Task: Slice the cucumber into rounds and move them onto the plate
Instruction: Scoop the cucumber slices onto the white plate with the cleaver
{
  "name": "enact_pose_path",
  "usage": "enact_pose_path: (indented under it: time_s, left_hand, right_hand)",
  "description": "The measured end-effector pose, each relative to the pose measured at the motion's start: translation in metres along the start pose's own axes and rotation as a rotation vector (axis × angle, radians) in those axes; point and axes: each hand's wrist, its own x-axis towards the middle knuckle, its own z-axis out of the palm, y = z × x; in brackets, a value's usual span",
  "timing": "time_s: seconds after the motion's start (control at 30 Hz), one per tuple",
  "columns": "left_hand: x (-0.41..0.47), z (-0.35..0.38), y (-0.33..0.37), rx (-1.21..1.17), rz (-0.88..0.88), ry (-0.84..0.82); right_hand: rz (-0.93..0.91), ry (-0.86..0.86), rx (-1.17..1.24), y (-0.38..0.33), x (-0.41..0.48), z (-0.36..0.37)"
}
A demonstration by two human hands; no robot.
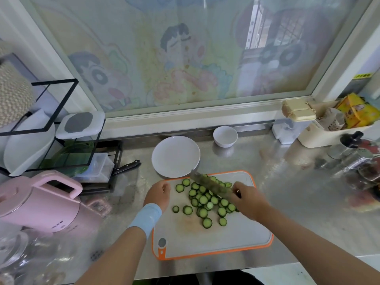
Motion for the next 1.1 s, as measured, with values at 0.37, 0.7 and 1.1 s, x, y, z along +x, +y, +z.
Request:
enact_pose_path:
  time_s: [0.37, 0.7, 1.1]
  left_hand:
    - [0.023, 0.097, 0.088, 0.437, 0.527, -0.286]
    - [0.031, 0.11, 0.055, 0.583, 0.589, -0.275]
    - [0.01, 0.142, 0.093, 0.607, 0.629, -0.381]
  right_hand:
    - [0.396, 0.163, 0.181, 0.073, 0.013, 0.024]
    - [0.391, 0.072, 0.256, 0.091, 0.007, 0.042]
    - [0.4, -0.006, 0.275, 0.09, -0.004, 0.05]
